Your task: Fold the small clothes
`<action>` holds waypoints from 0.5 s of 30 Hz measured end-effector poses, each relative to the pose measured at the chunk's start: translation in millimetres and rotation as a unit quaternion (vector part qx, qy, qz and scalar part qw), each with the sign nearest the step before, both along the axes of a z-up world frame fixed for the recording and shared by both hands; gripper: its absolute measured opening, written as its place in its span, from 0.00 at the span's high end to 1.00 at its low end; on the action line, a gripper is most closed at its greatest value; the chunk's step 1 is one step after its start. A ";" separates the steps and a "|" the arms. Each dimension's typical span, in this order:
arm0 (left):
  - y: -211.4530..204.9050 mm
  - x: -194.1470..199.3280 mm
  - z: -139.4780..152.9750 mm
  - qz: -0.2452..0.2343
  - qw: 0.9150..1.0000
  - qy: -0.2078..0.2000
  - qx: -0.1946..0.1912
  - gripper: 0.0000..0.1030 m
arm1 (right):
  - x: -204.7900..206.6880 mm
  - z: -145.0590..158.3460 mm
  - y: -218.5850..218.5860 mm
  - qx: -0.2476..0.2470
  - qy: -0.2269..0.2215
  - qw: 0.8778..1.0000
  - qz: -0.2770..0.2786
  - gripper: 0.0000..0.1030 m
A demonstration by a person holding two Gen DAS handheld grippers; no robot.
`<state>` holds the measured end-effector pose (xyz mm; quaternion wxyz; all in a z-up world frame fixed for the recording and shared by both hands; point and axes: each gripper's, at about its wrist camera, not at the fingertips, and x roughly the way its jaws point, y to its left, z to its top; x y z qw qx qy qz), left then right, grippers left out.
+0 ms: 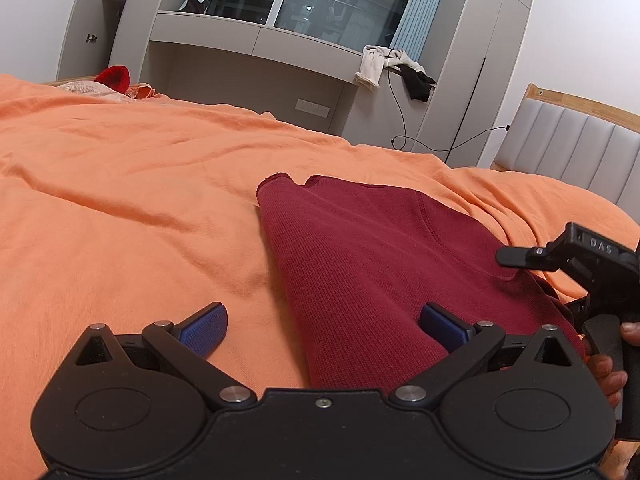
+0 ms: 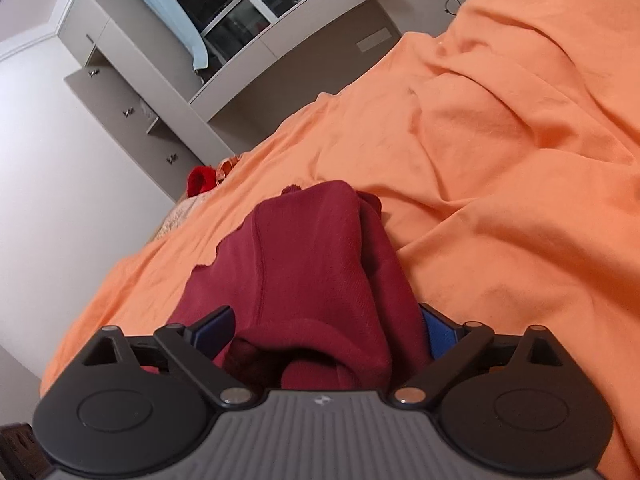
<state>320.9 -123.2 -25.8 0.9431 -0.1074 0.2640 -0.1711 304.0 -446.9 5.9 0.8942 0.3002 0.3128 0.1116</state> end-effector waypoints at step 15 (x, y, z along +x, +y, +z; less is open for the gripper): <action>-0.2 0.0 0.0 0.000 1.000 0.000 0.000 0.00 | -2.1 -1.7 19.5 -0.057 0.003 0.998 0.010 0.04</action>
